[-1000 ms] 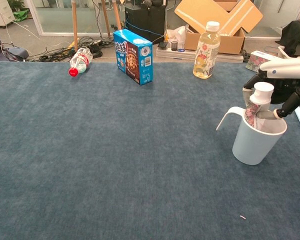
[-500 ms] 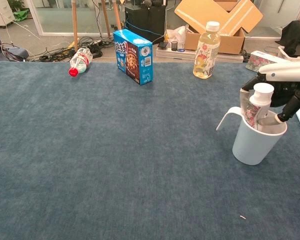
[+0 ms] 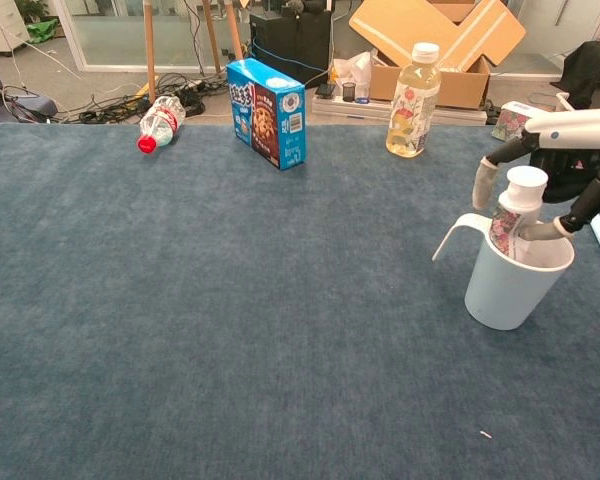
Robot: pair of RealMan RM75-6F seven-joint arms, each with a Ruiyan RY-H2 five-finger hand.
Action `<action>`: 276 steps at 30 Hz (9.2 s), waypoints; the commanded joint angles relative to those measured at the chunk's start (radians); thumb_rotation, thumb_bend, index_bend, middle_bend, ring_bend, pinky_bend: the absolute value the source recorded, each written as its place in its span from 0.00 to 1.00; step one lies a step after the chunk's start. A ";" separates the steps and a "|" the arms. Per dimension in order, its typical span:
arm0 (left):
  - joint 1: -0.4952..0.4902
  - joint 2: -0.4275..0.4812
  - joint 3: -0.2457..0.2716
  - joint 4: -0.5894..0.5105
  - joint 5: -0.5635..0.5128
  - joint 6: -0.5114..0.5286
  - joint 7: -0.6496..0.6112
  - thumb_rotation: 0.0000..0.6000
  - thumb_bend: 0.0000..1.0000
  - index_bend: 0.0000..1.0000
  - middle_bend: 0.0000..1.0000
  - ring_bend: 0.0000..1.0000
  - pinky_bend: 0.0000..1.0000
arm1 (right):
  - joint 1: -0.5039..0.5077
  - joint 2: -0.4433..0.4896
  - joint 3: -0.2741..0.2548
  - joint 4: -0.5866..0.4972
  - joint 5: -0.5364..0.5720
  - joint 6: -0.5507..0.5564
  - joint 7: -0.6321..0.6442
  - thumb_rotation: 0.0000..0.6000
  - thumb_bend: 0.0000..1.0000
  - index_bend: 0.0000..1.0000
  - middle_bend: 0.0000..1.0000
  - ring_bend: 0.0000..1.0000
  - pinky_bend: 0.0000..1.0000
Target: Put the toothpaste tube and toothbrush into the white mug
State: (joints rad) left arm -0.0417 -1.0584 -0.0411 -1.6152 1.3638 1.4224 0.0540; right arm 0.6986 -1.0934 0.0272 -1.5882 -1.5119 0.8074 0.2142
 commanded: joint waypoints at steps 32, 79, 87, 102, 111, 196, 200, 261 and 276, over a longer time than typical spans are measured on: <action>-0.006 -0.010 0.001 -0.002 -0.007 -0.008 0.028 1.00 0.00 0.43 0.40 0.31 0.35 | -0.154 0.211 -0.074 0.008 0.102 -0.017 0.003 1.00 0.55 0.34 1.00 1.00 1.00; -0.008 -0.008 0.002 -0.002 -0.008 -0.012 0.021 1.00 0.00 0.43 0.40 0.31 0.35 | -0.035 0.002 -0.085 0.151 0.408 -0.330 -0.246 1.00 0.63 0.30 1.00 1.00 1.00; -0.008 -0.007 0.001 -0.003 -0.009 -0.013 0.021 1.00 0.00 0.43 0.40 0.31 0.35 | -0.026 -0.033 -0.059 0.156 0.378 -0.324 -0.217 1.00 0.63 0.29 1.00 1.00 1.00; -0.005 -0.002 0.002 -0.005 -0.003 -0.005 0.012 1.00 0.00 0.43 0.40 0.31 0.35 | -0.033 0.005 -0.020 0.089 0.300 -0.257 -0.162 1.00 0.61 0.30 1.00 1.00 1.00; -0.007 -0.008 0.003 -0.005 -0.005 -0.009 0.026 1.00 0.00 0.43 0.40 0.31 0.35 | -0.107 -0.017 -0.003 0.151 0.297 -0.004 -0.328 1.00 0.28 0.37 1.00 1.00 1.00; -0.002 -0.002 0.004 -0.004 -0.003 -0.006 0.012 1.00 0.00 0.43 0.40 0.31 0.35 | -0.093 -0.250 0.079 0.451 0.278 -0.046 -0.278 1.00 0.31 0.62 1.00 1.00 1.00; -0.003 -0.004 0.004 -0.003 -0.006 -0.009 0.015 1.00 0.00 0.43 0.40 0.31 0.35 | -0.106 -0.161 0.106 0.344 0.247 -0.003 -0.181 1.00 0.31 0.62 1.00 1.00 1.00; -0.005 -0.003 0.005 -0.003 -0.012 -0.018 0.018 1.00 0.00 0.43 0.40 0.31 0.35 | -0.096 -0.290 -0.183 0.705 -0.296 0.495 1.435 1.00 0.30 0.63 1.00 1.00 1.00; -0.006 -0.002 0.005 -0.004 -0.013 -0.018 0.018 1.00 0.00 0.43 0.40 0.31 0.35 | -0.096 -0.300 -0.217 0.759 -0.306 0.557 1.468 1.00 0.08 0.56 1.00 1.00 1.00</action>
State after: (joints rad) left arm -0.0471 -1.0607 -0.0362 -1.6189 1.3512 1.4045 0.0717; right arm 0.6040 -1.3958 -0.1898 -0.8274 -1.8201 1.3599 1.6833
